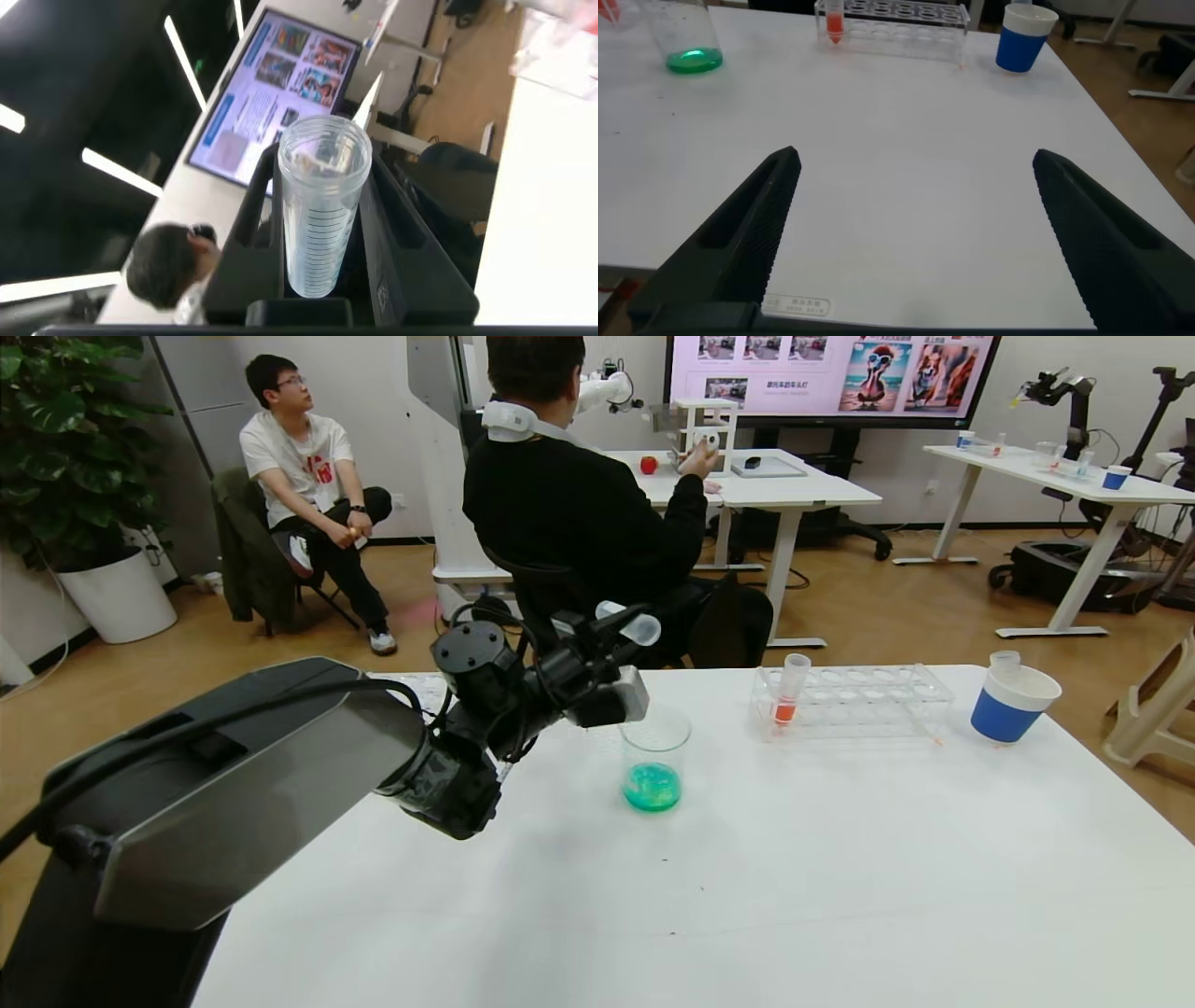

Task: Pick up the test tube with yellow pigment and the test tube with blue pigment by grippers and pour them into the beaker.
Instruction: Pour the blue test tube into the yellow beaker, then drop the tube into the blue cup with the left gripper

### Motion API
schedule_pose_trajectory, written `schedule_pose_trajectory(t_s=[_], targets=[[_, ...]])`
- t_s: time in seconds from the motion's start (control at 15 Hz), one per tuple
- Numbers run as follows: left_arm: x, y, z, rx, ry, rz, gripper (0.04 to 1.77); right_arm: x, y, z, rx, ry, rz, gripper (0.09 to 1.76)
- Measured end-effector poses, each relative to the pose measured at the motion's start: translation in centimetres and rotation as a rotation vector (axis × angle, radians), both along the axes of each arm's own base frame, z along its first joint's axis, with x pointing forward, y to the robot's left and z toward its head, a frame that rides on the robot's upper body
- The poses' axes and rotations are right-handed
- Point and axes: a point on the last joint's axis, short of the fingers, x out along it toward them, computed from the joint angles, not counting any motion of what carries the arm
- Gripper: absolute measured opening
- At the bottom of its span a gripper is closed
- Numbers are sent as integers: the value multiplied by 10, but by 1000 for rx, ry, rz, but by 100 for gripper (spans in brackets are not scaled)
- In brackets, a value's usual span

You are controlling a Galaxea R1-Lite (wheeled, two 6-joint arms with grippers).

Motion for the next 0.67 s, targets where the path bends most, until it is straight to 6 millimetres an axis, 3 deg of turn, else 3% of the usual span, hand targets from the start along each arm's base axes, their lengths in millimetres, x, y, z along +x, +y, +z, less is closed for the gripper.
schedule_pose_trajectory(t_s=[0.4, 0.67], targets=[[-25, -27, 38, -737, 380, 309, 51, 0, 0, 0, 0, 0, 0, 174], [-29, -37, 48, -1013, 612, 472, 51, 0, 0, 0, 0, 0, 0, 174]])
